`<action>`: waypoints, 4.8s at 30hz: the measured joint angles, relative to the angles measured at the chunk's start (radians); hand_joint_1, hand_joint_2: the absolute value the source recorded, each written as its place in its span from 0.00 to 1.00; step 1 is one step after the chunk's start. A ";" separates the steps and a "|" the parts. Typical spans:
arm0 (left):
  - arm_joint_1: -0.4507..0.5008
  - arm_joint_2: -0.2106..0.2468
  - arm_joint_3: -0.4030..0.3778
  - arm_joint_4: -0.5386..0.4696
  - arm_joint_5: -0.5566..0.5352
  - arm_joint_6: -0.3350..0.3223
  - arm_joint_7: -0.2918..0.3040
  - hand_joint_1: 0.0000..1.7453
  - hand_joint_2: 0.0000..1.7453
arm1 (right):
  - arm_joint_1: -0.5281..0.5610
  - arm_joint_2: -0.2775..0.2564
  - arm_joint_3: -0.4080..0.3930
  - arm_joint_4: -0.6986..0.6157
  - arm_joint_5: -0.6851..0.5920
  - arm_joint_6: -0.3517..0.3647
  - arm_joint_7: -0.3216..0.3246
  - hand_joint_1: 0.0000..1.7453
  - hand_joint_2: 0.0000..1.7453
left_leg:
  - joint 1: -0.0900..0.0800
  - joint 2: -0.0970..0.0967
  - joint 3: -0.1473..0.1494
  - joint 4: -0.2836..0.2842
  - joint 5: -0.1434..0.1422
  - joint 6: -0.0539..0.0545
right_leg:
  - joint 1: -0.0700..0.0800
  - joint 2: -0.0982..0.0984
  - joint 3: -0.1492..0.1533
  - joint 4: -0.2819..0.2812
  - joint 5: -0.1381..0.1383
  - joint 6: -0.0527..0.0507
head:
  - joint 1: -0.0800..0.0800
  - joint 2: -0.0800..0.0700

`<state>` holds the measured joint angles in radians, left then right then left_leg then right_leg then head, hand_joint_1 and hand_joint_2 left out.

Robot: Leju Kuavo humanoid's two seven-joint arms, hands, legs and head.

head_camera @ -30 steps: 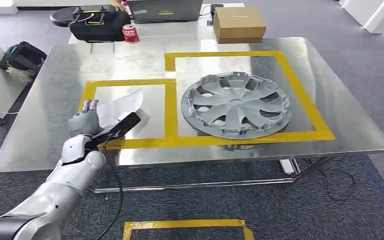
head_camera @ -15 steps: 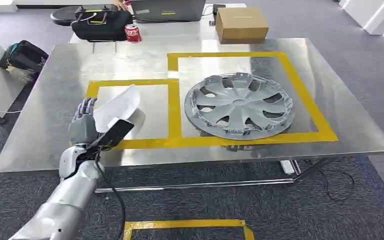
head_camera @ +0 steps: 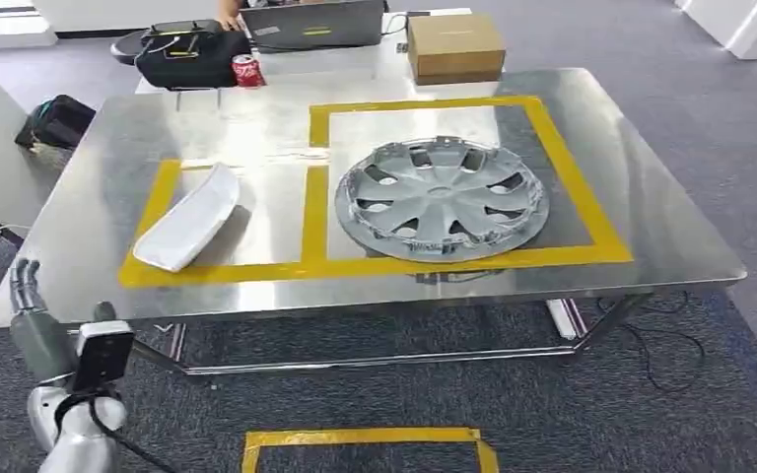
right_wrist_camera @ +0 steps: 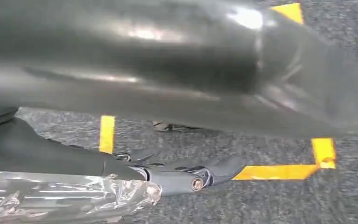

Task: Take the parts from the cabinet and place them on the table.

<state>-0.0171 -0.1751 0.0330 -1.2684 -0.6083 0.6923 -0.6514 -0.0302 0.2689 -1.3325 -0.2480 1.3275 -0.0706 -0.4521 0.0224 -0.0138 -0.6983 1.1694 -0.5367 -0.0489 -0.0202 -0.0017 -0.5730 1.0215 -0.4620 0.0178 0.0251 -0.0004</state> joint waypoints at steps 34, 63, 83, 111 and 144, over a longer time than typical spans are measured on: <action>-0.009 0.093 0.563 0.976 0.342 -0.637 0.029 0.00 0.00 | -0.032 -0.022 -0.023 0.005 -0.050 0.091 -0.220 0.00 0.00 | -0.003 0.003 -0.008 0.125 -0.003 -0.011 | 0.023 -0.052 0.034 -0.053 0.016 -0.015 | -0.018 0.000; -0.007 0.040 0.738 1.010 0.351 -0.650 0.067 0.00 0.00 | -0.019 -0.034 -0.023 0.009 -0.035 0.084 -0.122 0.00 0.00 | -0.014 -0.001 -0.030 0.100 -0.025 0.006 | 0.030 -0.028 0.080 -0.053 -0.033 -0.026 | -0.036 0.000; -0.012 0.028 0.780 1.013 0.337 -0.679 0.117 0.00 0.00 | -0.017 -0.036 -0.024 0.008 -0.071 0.085 -0.136 0.00 0.00 | -0.013 -0.074 0.135 -0.175 0.097 0.056 | 0.018 0.046 0.028 0.057 -0.037 0.013 | -0.019 0.000; -0.018 0.018 0.827 1.014 0.300 -0.646 0.100 0.00 0.00 | -0.016 -0.042 -0.034 0.007 -0.074 0.100 -0.151 0.00 0.00 | -0.015 -0.037 0.123 -0.186 0.113 0.061 | 0.023 0.001 -0.083 0.277 -0.151 0.026 | -0.019 0.000; -0.022 0.011 0.871 1.014 0.265 -0.631 0.087 0.00 0.00 | -0.018 -0.045 -0.034 0.007 -0.070 0.098 -0.159 0.00 0.00 | -0.017 -0.072 0.133 -0.184 0.107 0.059 | 0.014 0.038 0.010 0.064 -0.033 0.030 | -0.016 0.000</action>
<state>-0.0393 -0.1637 0.9037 -0.2548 -0.3430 0.0618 -0.5646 -0.0484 0.2243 -1.3668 -0.2415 1.2573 0.0271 -0.6107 0.0052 -0.0858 -0.5649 0.9859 -0.4293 0.0103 -0.0066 0.0362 -0.5629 1.0858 -0.4953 0.0474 0.0092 -0.0004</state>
